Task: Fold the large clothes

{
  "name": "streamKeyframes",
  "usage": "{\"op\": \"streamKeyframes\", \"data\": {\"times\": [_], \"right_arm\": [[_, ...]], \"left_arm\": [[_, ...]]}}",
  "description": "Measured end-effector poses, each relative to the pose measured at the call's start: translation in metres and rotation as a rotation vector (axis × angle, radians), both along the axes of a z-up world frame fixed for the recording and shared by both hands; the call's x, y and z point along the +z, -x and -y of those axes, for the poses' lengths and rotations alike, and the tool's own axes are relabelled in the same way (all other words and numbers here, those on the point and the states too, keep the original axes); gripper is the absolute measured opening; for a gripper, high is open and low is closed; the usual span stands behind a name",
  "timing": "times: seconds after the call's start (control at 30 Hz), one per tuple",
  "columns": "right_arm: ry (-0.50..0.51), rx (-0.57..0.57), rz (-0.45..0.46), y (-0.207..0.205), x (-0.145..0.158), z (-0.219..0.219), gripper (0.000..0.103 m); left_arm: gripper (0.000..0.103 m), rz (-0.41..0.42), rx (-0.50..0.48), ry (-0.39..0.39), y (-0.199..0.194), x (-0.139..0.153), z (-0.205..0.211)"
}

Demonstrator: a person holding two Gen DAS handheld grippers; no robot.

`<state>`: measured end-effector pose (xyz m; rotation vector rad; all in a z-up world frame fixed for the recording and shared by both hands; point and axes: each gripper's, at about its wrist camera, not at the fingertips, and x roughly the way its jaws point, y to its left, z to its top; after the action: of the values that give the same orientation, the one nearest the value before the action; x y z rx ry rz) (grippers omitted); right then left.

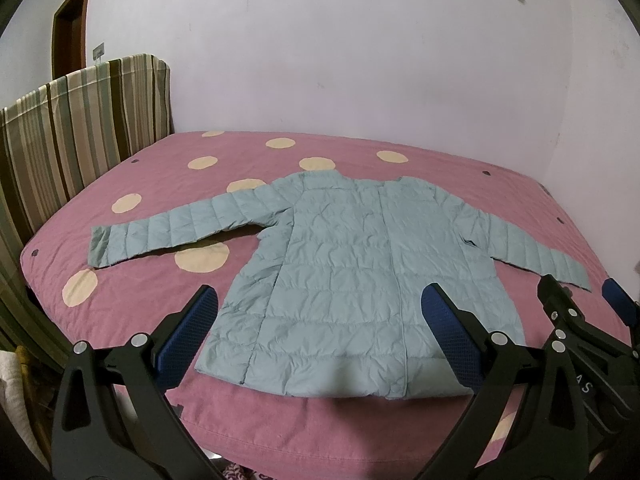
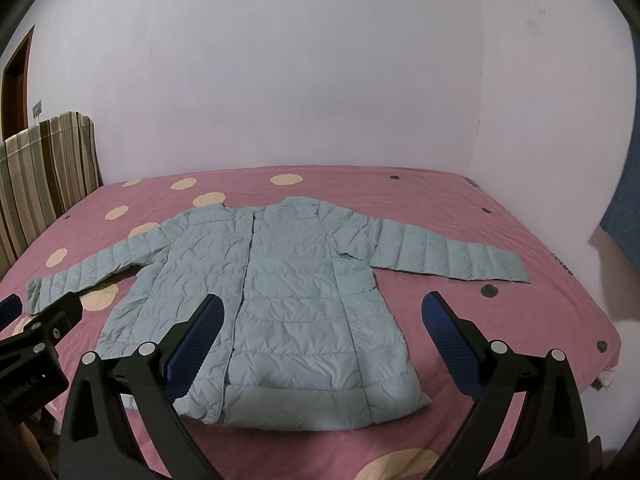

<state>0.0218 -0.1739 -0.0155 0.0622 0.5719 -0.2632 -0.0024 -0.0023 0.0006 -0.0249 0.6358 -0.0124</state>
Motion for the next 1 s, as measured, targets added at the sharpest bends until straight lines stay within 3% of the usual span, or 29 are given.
{"op": "streamKeyframes", "data": {"times": [0.4, 0.63, 0.8, 1.0], "right_arm": [[0.002, 0.001, 0.006, 0.0, -0.007, -0.006, 0.098], [-0.017, -0.008, -0.006, -0.009, -0.02, -0.003, 0.098], [-0.037, -0.056, -0.022, -0.025, -0.035, 0.023, 0.098], [-0.148, -0.162, -0.038, -0.051, -0.059, 0.096, 0.098]], "left_arm": [[0.101, -0.01, -0.005, 0.004, -0.002, -0.006, 0.002], [0.101, -0.04, 0.013, 0.012, -0.025, -0.02, -0.007], [0.101, -0.111, 0.054, 0.017, -0.059, -0.046, -0.027], [0.101, -0.164, 0.185, 0.011, -0.102, -0.084, -0.069]]}}
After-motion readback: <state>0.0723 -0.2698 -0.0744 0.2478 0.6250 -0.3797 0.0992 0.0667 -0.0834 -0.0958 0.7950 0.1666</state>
